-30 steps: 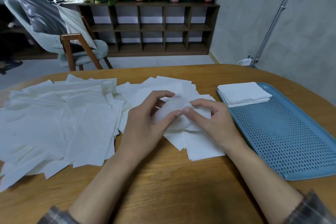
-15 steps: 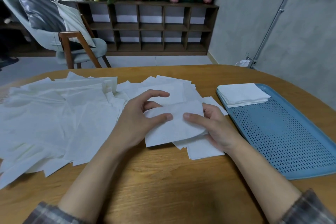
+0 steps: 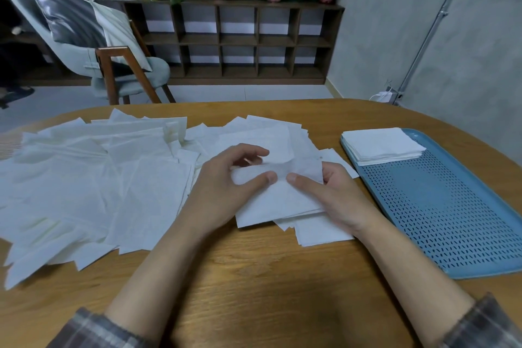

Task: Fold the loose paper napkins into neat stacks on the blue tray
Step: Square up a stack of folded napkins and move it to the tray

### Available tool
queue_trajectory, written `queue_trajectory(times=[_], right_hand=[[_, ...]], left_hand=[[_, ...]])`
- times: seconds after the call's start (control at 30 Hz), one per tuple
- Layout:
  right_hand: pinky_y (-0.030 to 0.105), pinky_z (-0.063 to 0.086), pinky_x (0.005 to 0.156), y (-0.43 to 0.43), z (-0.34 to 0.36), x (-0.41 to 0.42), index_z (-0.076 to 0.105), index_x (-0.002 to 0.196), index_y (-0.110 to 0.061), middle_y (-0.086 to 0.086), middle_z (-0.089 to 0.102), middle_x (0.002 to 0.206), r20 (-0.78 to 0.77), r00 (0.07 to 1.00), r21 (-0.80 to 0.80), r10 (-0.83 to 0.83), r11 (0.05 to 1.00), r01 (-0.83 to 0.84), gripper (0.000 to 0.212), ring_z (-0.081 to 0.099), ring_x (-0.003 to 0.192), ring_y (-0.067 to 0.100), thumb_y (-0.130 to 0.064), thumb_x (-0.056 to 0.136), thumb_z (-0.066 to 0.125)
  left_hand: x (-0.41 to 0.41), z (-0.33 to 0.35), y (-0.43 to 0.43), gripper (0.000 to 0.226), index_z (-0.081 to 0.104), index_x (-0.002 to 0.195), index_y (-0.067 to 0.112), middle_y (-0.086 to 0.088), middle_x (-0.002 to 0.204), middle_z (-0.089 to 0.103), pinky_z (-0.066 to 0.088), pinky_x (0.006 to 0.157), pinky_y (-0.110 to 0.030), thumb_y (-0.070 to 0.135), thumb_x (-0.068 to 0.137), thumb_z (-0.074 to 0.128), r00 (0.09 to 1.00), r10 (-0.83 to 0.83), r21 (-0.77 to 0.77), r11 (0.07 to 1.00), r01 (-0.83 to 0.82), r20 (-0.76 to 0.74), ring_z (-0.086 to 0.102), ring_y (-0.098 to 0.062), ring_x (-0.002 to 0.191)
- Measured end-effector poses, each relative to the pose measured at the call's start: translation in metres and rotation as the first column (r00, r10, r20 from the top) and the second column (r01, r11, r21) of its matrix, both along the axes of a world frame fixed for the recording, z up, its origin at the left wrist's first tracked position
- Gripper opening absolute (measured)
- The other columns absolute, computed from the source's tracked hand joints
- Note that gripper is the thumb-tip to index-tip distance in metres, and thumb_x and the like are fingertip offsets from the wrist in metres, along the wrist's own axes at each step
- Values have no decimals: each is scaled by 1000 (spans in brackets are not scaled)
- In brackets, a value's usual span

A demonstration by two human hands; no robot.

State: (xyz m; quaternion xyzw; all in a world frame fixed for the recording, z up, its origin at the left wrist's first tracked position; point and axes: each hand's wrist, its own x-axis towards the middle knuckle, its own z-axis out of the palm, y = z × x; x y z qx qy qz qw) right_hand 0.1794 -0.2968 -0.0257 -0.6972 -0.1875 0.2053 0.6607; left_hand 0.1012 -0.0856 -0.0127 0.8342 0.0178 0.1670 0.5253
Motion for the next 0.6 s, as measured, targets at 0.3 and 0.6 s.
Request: queue_trajectory(times=[0.3,0.6], right_hand=[[59,54,105,-3,-3,4,77,119,-16,12,78,118,27,1000,86,16,996,-18,28,74,111,32,-23,92,80],[22,48,102,-5,-1,9,80,108,-21,-6,80,113,357,934,-32,23,999,-13,28,69,117,11,2,94,73]], left_hand=[[-2,6,-1,18,76,109,42,3,95,71,50,66,-15,37,91,80,999,-21,-147,989,14,-42,70,-8,88],[0,-9,-13,28,71,113,34,19,104,68,48,82,-17,25,90,84,971,173,17,984,-178,167,65,-2,102]])
